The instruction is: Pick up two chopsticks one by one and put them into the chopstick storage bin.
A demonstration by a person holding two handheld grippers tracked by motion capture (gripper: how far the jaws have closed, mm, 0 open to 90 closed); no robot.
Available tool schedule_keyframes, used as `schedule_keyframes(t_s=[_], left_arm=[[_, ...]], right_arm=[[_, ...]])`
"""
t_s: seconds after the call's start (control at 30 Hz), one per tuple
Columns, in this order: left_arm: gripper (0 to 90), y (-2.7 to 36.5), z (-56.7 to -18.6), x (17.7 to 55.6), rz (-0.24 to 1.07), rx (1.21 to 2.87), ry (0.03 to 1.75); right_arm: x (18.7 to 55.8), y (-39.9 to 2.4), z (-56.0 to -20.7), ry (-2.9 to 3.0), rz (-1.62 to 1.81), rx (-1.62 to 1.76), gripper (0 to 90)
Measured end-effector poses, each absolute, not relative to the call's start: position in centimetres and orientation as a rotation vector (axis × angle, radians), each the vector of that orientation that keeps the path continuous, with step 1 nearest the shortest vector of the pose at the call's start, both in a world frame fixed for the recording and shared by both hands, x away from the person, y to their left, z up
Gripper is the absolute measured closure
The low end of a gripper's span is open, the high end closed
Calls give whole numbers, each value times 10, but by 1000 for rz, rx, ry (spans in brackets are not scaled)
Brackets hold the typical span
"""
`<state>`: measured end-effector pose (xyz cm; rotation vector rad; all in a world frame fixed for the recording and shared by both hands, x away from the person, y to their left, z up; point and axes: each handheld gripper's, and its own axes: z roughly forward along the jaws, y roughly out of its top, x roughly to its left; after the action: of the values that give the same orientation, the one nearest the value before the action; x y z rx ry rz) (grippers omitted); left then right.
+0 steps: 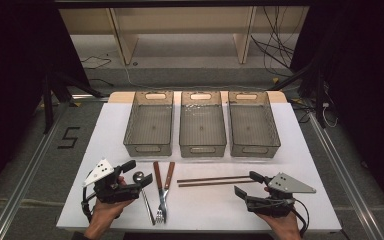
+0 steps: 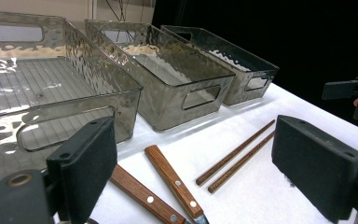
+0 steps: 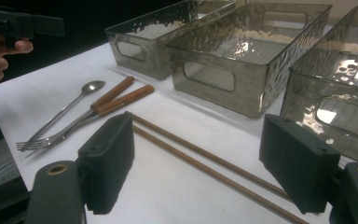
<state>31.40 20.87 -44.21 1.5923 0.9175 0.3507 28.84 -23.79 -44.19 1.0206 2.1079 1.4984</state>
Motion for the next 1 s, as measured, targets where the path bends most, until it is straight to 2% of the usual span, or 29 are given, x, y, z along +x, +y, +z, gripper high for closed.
schedule_keyframes(t_s=[0.63, 1.0], left_arm=[[135, 209, -442, 315, 347, 1588, 925], [135, 210, -442, 315, 344, 1588, 924]], right_arm=[[305, -236, -424, 2269, 1365, 933, 278], [338, -223, -397, 2441, 1201, 798, 294]])
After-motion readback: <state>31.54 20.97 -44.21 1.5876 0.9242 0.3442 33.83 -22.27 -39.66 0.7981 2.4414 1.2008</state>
